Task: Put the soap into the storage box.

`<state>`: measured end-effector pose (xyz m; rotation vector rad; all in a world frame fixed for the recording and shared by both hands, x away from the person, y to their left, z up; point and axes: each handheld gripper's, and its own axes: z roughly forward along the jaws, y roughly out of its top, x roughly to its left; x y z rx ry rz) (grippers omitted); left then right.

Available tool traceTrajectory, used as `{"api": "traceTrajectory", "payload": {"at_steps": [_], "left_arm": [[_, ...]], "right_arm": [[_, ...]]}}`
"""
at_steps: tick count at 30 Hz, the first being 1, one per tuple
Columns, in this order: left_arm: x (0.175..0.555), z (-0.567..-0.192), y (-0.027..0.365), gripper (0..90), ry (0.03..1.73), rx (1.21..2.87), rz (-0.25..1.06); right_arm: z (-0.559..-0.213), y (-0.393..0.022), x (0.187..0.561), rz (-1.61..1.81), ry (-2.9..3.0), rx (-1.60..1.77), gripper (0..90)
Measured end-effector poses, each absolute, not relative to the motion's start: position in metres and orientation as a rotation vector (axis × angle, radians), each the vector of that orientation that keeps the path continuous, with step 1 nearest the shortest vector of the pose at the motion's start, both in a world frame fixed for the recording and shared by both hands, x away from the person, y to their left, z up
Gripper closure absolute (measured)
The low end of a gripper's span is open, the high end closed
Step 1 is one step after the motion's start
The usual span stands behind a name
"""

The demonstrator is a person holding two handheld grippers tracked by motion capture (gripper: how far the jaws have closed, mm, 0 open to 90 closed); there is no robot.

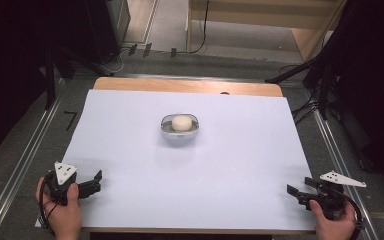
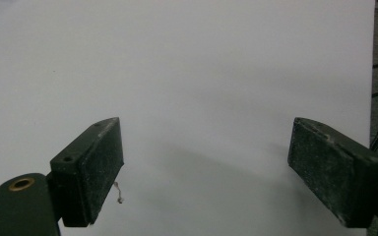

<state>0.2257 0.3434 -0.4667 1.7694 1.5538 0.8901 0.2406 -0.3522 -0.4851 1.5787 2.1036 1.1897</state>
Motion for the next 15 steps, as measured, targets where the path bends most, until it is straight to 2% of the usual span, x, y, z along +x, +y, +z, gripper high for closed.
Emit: {"api": "traceTrajectory", "payload": {"at_steps": [12,15], "left_arm": [[0.2255,-0.4667,0.3437,0.1,1.552,1.768,0.89],[0.2257,-0.4667,0.3439,0.1,1.554,1.765,0.887]], "right_arm": [[-0.4865,-0.3515,0.2423,1.188,2.114,1.576,14.5],[-0.4844,-0.35,0.2404,1.18,2.095,1.563,18.4]]}}
